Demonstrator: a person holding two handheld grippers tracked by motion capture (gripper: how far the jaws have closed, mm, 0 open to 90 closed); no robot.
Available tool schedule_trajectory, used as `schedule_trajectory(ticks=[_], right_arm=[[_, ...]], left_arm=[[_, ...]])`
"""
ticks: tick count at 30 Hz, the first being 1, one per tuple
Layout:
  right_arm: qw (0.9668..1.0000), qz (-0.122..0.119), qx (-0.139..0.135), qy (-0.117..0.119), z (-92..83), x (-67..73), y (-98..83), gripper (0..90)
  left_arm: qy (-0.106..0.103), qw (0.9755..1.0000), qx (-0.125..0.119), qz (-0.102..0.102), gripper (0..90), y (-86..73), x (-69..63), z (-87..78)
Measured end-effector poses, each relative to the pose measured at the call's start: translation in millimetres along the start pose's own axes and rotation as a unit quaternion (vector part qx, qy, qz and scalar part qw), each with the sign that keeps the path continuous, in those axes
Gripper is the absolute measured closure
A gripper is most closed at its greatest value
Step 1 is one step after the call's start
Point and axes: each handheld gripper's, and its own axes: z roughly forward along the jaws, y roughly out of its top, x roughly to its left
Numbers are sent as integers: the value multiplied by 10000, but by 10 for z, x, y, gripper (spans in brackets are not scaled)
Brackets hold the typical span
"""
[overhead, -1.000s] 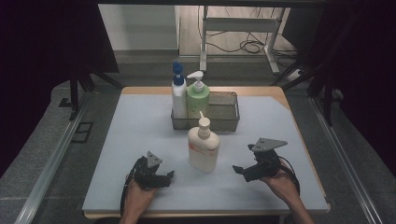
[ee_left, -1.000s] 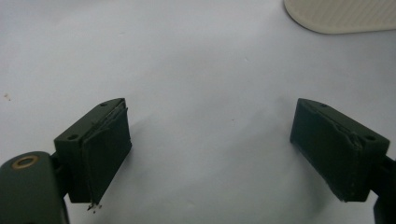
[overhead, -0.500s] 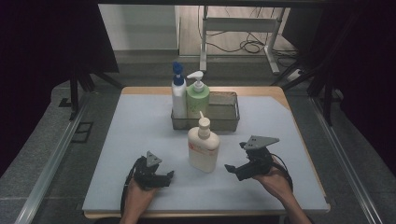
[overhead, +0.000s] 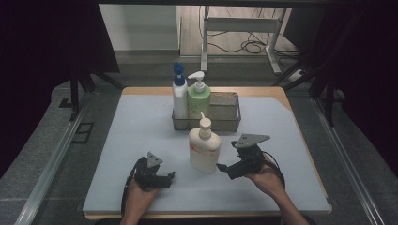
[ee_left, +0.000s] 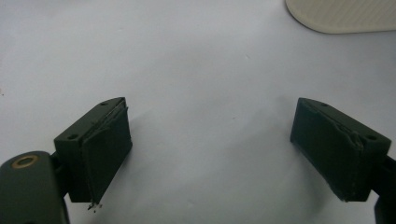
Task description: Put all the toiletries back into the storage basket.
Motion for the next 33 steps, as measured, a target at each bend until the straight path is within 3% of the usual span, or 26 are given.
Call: schedule_trajectory(ticks=[9,33], right_arm=[[9999,-116,12,58,125,46,141,39],[9997,25,-96,223,349,60,418,171]], left_arm=[[-4,10000,1,-1,120,0,1,0],[-5,10000,0,-2,120,0,1,0]])
